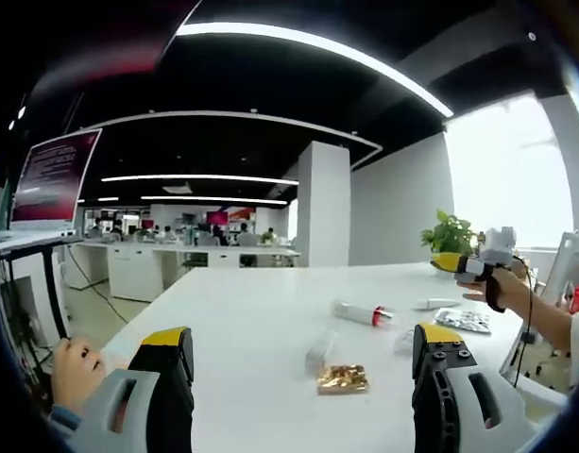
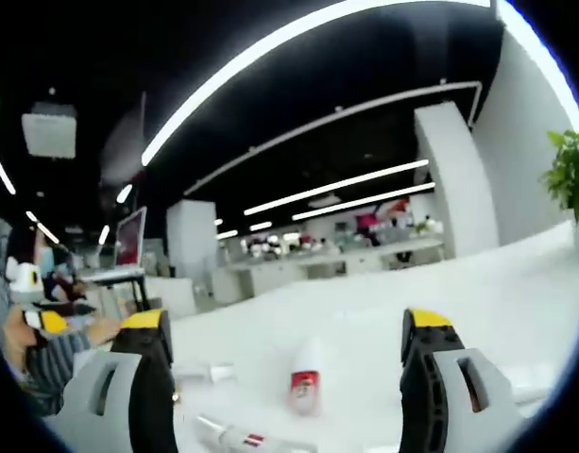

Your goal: Arrange the skincare products in the storage area until every visible bottle or jar stands upright without overlapping.

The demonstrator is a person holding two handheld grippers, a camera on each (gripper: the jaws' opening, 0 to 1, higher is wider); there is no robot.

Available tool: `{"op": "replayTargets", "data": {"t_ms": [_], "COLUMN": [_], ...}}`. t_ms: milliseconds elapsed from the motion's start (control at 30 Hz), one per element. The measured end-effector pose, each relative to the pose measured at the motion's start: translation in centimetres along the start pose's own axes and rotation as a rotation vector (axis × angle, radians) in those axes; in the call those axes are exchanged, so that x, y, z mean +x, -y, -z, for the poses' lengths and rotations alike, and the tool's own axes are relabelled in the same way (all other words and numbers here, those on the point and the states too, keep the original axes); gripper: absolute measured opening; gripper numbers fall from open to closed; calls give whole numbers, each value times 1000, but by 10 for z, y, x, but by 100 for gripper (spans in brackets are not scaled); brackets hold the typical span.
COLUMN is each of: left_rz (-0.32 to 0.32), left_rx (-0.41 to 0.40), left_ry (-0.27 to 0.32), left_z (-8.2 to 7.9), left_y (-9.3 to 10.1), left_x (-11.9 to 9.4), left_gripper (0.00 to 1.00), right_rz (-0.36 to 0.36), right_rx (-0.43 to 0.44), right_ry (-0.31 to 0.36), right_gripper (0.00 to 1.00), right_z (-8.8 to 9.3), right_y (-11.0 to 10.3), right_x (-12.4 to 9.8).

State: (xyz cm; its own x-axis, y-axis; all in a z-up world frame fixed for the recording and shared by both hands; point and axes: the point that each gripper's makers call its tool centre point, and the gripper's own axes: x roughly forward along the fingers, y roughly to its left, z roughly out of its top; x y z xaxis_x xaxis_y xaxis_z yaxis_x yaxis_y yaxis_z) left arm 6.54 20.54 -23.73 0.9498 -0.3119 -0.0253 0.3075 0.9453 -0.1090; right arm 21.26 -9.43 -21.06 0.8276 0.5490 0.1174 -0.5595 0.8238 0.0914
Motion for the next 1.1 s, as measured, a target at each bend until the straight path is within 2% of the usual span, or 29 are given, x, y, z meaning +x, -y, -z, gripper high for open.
{"op": "replayTargets", "data": {"t_ms": [167,333,400,500,700,967,1100], "left_rz": [8,8,6,4,7,4,3], "left_rx": [-4,-4,-6,-5,-2,-6,-7], "left_ry": [8,15,19,17,6,5,4], "left_z": [-2,-3,-3,-3,0,2,3], "left_y": [1,2,1,0,1,0,0], "left_x": [0,0,-1,-1,-1,-1,-2], "left_gripper": [100,100,100,100,100,100,100], "right_rz": [7,14,-7,-1,0,3,12], "right_rx": [4,-35,-36,-26,-73,-80,-82], "right_ry": [-92,-183,-225,-239,-331,-390,-416], "right_gripper": [100,100,100,100,98,90,82], "right_z": [24,50,62,70,95,113,119], "right_y": [12,21,20,22,23,22,22], "right_x": [20,34,39,44,55,59,58]}}
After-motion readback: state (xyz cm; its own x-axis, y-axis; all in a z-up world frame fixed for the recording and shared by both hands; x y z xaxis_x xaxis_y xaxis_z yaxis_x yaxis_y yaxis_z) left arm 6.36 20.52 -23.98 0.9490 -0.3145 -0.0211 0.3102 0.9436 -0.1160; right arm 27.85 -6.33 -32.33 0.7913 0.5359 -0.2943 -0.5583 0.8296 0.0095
